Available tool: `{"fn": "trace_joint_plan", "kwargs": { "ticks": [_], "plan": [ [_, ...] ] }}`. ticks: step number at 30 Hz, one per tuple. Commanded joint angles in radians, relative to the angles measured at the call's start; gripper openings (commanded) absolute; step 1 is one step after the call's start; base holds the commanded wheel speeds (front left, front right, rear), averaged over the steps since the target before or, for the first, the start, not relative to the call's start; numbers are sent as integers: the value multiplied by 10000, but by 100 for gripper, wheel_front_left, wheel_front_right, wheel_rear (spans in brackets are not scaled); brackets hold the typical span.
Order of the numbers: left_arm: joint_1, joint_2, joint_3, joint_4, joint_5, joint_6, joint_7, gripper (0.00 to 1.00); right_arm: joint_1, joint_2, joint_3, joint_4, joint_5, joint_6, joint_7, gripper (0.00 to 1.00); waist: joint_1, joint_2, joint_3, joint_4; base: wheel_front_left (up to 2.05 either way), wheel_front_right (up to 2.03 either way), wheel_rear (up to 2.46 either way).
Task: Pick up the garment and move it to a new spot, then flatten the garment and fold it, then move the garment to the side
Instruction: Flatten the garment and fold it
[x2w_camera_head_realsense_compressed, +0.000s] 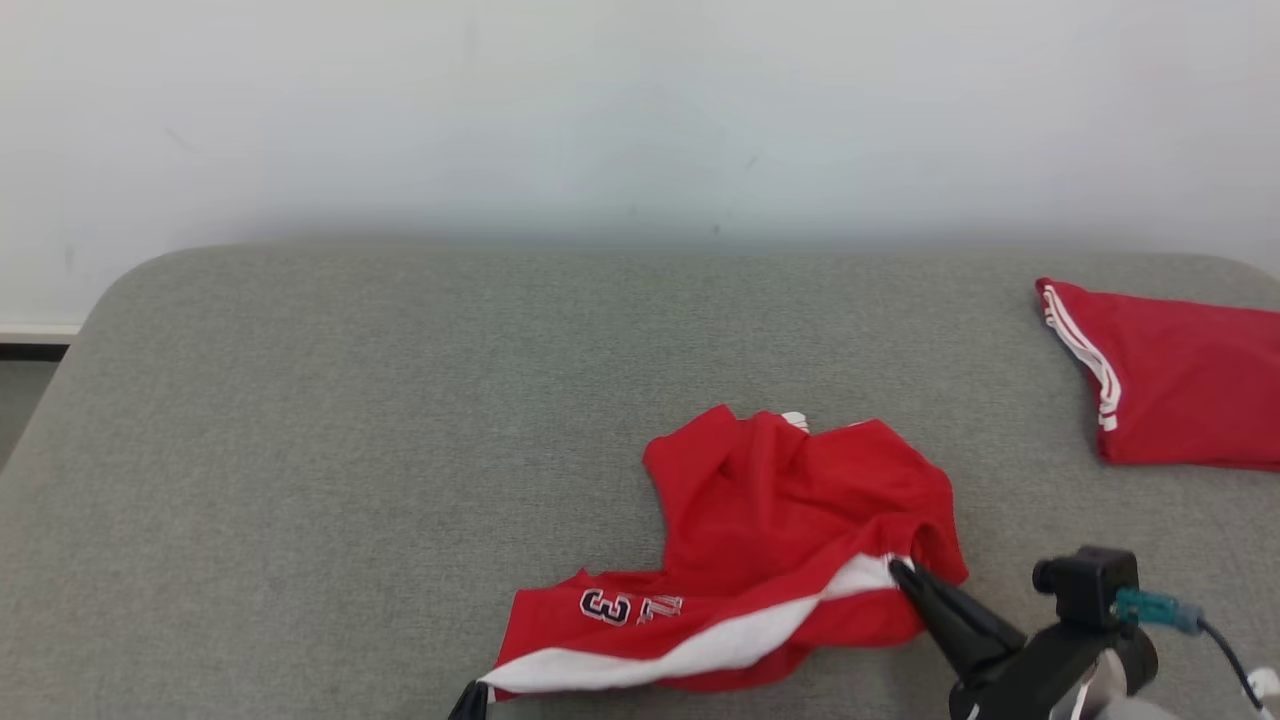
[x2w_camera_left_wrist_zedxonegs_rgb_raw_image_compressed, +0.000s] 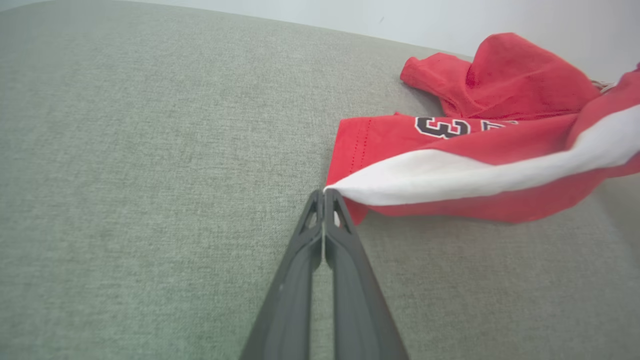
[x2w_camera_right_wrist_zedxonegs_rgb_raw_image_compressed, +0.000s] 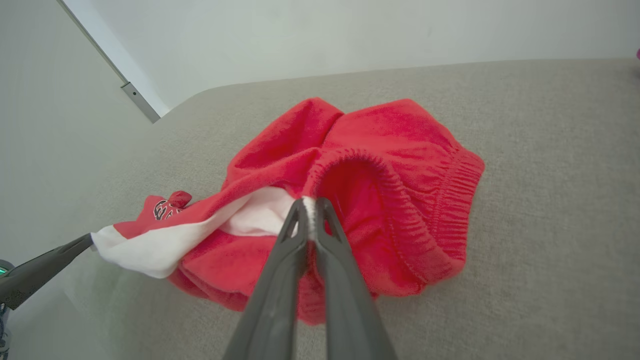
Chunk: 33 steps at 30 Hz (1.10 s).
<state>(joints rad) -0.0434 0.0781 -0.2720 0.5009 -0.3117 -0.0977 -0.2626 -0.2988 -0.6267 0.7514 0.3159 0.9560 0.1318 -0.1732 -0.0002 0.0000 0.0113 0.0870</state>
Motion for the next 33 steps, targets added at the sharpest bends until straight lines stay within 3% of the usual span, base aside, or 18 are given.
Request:
{"fn": "trace_joint_plan", "kwargs": {
  "ticks": [1,2,3,4,5,6,16,25,30,33],
  "plan": [
    [140,-1,42,35,26,-25,-29,0,159,117,-108,-74,-53,-22,37,0,2,0,-52,-204,0,0,0],
    [172,-16,64,86,56,-51,-27,0,441,172,-281,-179,-204,-22,87,0,2,0,-46,-242,0,0,0],
    [204,-28,92,119,98,-49,-29,7,706,253,-452,-285,-327,-22,155,0,2,0,-44,-278,0,0,0],
    [230,-36,133,135,139,-58,-27,49,946,367,-642,-369,-420,-22,200,23,2,0,-57,-312,0,0,0],
    [254,-42,167,160,175,-72,-29,100,1167,442,-855,-444,-562,-22,240,87,2,0,-68,-327,0,0,0],
    [284,-44,216,177,217,-87,-29,100,1368,527,-1067,-522,-672,-22,279,100,2,0,-94,-343,0,0,0],
    [982,67,705,-539,583,-125,-29,100,3496,1053,-3348,-1799,-1764,-22,1119,100,2,0,-95,-356,0,0,0],
    [1012,242,1130,-1163,671,-100,-29,100,5118,1395,-4376,-2853,-2315,-22,2408,100,2,0,128,-374,0,0,0],
    [963,228,1117,-1192,700,-1,-29,100,5127,1752,-4378,-2707,-2547,-22,2703,100,2,0,166,-509,0,0,0],
    [774,381,972,-832,634,-133,-29,100,4807,1600,-4113,-2489,-2777,-22,2795,100,2,0,219,-563,0,0,0]
  ]
}}
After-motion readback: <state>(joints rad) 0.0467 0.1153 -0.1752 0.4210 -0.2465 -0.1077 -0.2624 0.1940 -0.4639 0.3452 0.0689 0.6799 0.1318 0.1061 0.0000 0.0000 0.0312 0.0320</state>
